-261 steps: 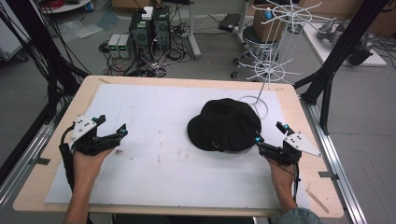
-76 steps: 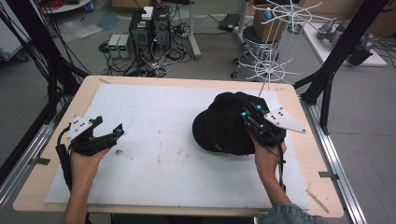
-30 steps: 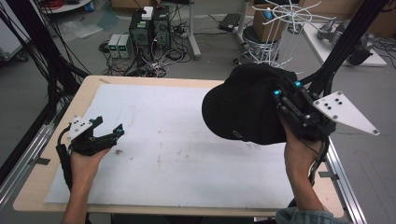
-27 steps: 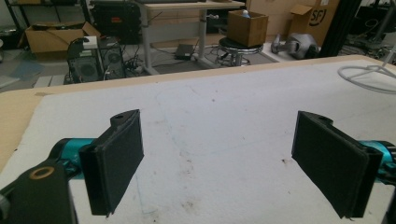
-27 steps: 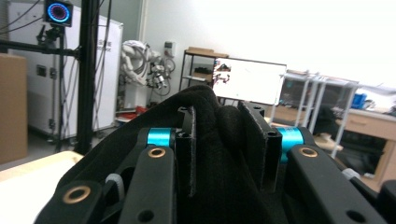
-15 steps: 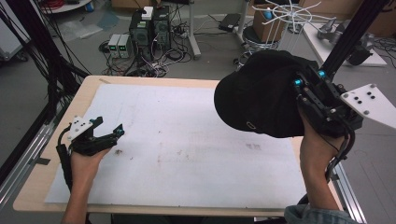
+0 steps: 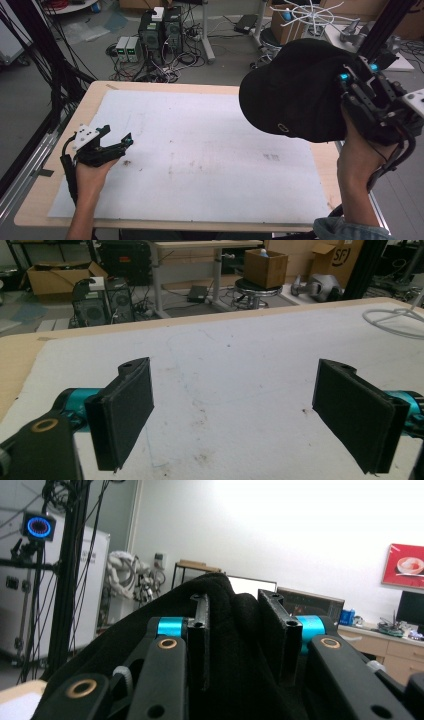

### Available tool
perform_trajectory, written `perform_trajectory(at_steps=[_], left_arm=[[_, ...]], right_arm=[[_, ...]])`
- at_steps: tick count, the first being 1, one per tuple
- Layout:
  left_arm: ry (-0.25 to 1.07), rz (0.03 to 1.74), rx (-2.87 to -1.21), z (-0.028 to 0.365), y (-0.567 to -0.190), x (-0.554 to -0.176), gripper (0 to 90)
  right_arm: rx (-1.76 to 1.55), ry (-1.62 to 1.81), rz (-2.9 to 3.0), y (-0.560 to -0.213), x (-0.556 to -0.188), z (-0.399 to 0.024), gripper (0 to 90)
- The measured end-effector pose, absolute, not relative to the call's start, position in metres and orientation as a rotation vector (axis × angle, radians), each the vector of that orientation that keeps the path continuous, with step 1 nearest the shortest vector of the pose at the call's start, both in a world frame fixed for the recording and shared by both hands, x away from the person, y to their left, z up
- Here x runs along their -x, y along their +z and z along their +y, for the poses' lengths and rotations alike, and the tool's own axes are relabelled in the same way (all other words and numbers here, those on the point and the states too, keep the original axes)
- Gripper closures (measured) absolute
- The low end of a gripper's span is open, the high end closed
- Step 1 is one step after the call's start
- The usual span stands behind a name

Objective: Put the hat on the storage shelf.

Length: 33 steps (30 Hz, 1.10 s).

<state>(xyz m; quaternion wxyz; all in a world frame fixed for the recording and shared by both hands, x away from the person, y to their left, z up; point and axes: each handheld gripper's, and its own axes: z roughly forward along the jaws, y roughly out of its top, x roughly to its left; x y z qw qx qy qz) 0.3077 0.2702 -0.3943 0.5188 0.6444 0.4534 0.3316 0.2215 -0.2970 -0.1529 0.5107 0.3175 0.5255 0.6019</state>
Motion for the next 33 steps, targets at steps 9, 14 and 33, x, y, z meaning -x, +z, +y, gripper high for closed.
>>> perform_trajectory(at_steps=[9,14,33], left_arm=[[0.793,1.09,-1.551,0.269,-0.396,-0.309,16.7],[0.792,1.086,-1.554,0.269,-0.396,-0.309,16.7],[0.786,1.09,-1.556,0.269,-0.397,-0.309,16.7]], right_arm=[[-0.745,1.467,1.213,-0.137,-0.217,-0.306,68.0],[-0.719,1.466,1.196,-0.121,-0.216,-0.307,68.0],[-0.678,1.508,1.195,-0.08,-0.268,-0.325,67.7]])
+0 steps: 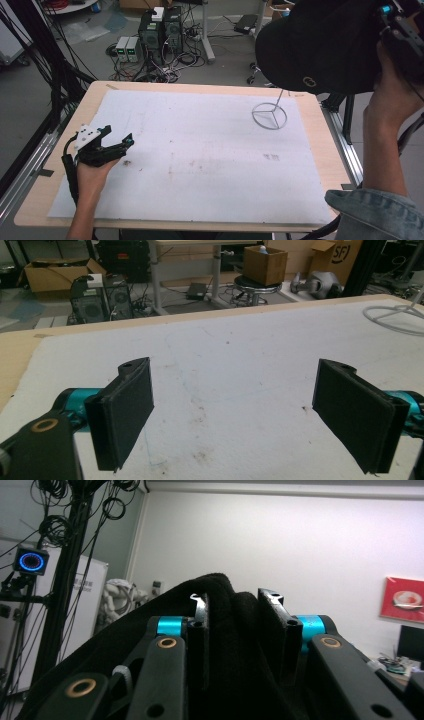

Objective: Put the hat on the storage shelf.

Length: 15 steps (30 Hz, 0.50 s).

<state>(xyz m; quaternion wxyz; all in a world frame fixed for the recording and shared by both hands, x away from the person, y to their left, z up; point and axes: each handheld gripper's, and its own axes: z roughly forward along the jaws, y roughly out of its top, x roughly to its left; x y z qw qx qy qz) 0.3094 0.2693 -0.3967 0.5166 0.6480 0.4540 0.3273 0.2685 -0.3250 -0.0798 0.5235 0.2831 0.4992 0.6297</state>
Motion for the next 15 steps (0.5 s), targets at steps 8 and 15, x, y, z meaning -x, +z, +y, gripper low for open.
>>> perform_trajectory(at_steps=[8,15], left_arm=[[0.787,1.09,-1.555,0.269,-0.397,-0.31,16.7],[0.786,1.09,-1.555,0.269,-0.397,-0.309,16.7]], right_arm=[[-0.665,1.491,1.259,-0.093,-0.301,-0.332,67.4],[-0.708,1.499,1.294,-0.109,-0.316,-0.339,66.9]])
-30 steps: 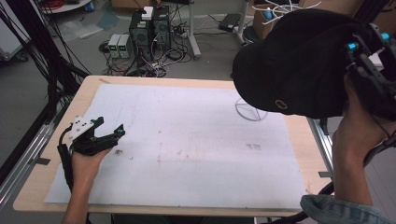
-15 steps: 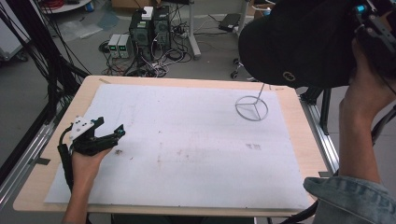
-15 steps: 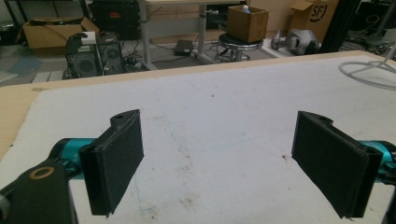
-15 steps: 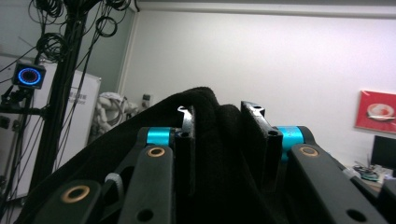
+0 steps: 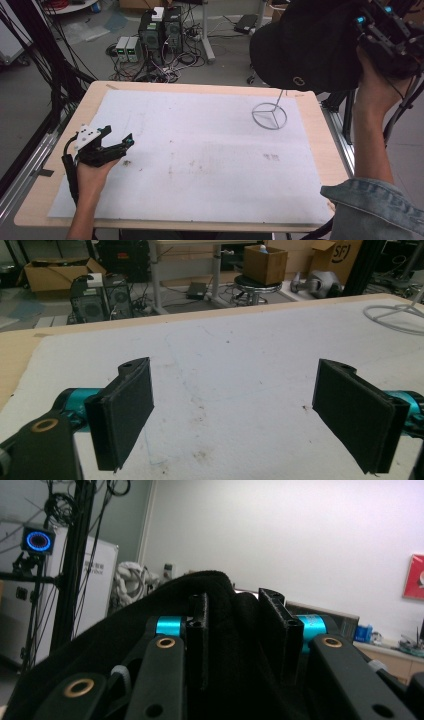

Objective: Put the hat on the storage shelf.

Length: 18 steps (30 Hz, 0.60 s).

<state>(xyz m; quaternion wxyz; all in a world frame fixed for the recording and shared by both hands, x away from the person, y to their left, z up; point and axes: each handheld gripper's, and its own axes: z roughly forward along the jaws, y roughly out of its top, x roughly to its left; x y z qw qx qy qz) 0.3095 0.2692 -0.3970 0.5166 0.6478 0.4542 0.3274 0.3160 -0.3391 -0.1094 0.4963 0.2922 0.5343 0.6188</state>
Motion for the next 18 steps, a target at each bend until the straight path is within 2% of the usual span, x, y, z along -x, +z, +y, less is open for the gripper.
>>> perform_trajectory(at_steps=[18], left_arm=[[0.788,1.091,-1.557,0.269,-0.397,-0.309,16.7]], right_arm=[[-0.772,1.48,1.395,-0.16,-0.33,-0.339,66.0]])
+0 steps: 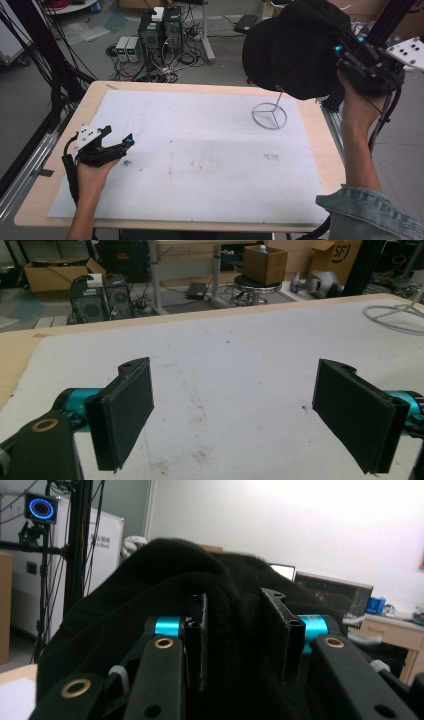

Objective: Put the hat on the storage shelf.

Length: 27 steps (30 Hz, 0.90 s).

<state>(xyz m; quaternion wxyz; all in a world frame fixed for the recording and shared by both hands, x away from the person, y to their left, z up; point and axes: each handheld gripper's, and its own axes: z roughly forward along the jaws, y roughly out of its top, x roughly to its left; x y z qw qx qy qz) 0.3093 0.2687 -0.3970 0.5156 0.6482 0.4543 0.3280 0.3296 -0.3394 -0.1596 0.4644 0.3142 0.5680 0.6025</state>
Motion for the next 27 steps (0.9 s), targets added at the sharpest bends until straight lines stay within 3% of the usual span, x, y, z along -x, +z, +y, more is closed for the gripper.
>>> perform_trajectory(at_steps=[27], left_arm=[[0.787,1.088,-1.553,0.268,-0.397,-0.309,16.7]], right_arm=[[-0.847,1.414,1.471,-0.21,-0.344,-0.336,63.3]])
